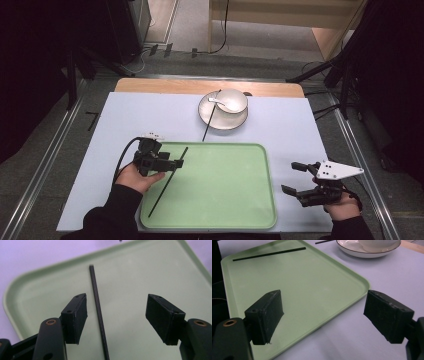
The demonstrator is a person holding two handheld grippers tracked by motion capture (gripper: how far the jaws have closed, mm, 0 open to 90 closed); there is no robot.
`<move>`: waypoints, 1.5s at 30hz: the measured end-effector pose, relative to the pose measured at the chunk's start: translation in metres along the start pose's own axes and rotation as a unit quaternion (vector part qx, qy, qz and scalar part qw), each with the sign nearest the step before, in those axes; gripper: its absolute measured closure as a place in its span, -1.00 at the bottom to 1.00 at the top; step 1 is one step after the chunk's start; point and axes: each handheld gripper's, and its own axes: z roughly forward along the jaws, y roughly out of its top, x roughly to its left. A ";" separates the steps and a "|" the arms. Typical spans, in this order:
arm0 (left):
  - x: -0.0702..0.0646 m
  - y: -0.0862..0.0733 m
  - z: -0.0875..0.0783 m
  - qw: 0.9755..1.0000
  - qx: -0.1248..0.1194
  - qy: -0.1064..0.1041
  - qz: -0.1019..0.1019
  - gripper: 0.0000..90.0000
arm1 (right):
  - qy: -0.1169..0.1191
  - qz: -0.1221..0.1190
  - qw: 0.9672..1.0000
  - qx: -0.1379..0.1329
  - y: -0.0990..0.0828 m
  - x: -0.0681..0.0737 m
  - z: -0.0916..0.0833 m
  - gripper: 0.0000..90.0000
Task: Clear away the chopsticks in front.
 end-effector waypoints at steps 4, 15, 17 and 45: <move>0.003 0.021 0.001 1.000 0.000 -0.005 -0.006 -0.31 | -0.001 0.000 1.000 -0.002 -0.001 0.000 -0.002 -0.64; -0.002 0.071 0.013 1.000 -0.006 -0.013 0.025 -0.38 | 0.000 0.003 1.000 -0.003 -0.002 0.000 -0.002 -0.64; -0.002 0.079 0.018 1.000 -0.005 -0.014 0.027 -0.38 | 0.000 0.003 1.000 -0.003 -0.002 0.000 -0.002 -0.64; 0.002 0.153 0.113 0.999 0.023 0.023 0.018 -0.08 | -0.007 0.011 1.000 -0.009 -0.007 0.000 -0.010 -0.64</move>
